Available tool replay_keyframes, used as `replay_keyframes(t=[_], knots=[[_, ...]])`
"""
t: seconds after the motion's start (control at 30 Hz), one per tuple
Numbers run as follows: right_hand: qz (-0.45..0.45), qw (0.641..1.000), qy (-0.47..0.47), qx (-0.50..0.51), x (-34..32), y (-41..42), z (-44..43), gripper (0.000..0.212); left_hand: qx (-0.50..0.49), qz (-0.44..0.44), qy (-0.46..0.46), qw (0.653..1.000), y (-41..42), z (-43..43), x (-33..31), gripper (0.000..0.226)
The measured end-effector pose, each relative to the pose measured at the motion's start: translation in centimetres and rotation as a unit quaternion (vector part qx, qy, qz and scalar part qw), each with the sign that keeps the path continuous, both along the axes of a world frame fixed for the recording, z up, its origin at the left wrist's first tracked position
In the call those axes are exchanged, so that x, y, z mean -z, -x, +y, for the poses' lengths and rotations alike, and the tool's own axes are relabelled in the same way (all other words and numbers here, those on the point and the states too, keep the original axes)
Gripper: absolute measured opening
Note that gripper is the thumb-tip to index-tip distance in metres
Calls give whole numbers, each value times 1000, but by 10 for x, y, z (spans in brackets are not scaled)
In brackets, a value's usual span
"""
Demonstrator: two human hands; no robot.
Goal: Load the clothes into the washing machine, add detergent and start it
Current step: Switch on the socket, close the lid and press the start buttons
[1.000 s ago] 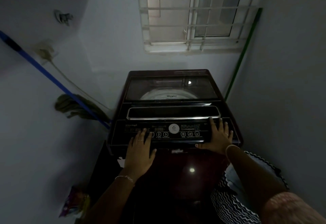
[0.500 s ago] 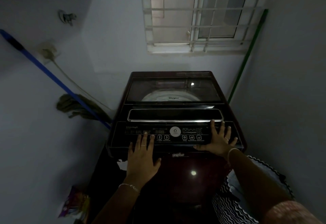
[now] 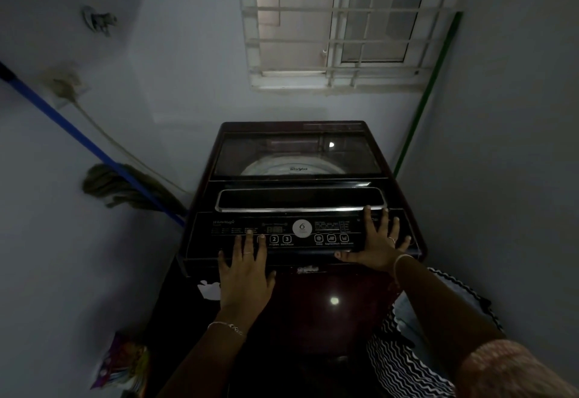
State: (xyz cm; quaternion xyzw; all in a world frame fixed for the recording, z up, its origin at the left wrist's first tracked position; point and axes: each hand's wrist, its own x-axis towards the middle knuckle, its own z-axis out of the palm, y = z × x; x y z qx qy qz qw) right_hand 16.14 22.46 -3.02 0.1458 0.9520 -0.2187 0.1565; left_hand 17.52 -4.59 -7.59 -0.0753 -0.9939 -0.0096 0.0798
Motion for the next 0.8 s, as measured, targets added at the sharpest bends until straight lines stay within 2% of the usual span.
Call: replay_keyframes(t=[0.47,0.6,0.8], knots=[[-18,1000,-17,-2,-1,2,-1,139,15,-40,24,999,11,2,-12,64],[-52,998,-25,-10,-6,5,-1,140,10,-42,13,999,8,2,-11,70],[-47,998,-25,-13,-5,4,-1,139,7,-38,4,999,3,2,-8,78]])
